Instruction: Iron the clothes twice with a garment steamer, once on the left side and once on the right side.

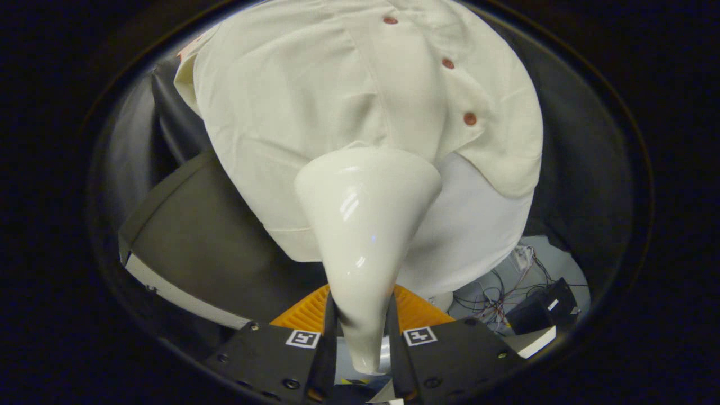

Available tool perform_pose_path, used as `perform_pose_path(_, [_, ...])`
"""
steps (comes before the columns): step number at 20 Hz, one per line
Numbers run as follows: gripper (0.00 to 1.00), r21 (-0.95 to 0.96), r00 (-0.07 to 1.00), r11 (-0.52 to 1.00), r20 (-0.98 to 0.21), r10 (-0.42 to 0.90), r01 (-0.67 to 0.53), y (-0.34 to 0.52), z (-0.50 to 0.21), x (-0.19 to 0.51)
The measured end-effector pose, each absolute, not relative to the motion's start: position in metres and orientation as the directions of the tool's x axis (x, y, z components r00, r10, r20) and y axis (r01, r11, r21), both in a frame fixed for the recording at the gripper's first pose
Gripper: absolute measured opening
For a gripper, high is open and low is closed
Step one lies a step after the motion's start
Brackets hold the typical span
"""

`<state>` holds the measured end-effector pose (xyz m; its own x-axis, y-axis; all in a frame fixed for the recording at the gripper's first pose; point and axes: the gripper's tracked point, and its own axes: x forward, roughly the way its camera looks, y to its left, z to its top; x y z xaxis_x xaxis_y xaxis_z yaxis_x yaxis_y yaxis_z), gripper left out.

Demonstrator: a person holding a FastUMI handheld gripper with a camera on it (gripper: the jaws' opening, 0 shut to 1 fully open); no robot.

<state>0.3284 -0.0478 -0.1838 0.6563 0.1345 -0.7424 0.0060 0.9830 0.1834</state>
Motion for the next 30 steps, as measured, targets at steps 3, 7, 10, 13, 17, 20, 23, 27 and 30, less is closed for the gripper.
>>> perform_pose_path(3, [0.4,0.159,0.707,0.987,-0.7,0.102,0.015,-0.052,-0.173,0.333])
perform_pose_path(7, [0.39,0.143,0.791,0.989,-0.608,0.069,0.024,-0.055,-0.141,0.345])
perform_pose_path(10, [0.39,0.125,0.869,0.992,-0.494,0.042,0.024,-0.063,-0.089,0.361])
perform_pose_path(13, [0.39,0.114,0.925,0.992,-0.379,-0.003,0.05,-0.087,-0.025,0.376])
perform_pose_path(17, [0.39,0.095,0.966,0.994,-0.258,-0.032,0.058,-0.106,0.036,0.404])
perform_pose_path(20, [0.39,0.104,0.983,0.99,-0.17,-0.075,0.093,-0.121,0.07,0.434])
perform_pose_path(23, [0.39,0.143,0.981,0.977,-0.131,-0.143,0.161,-0.144,0.079,0.458])
perform_pose_path(27, [0.39,0.164,0.981,0.971,-0.119,-0.155,0.173,-0.154,0.076,0.482])
perform_pose_path(30, [0.38,0.179,0.985,0.973,-0.12,-0.124,0.145,-0.152,0.067,0.498])
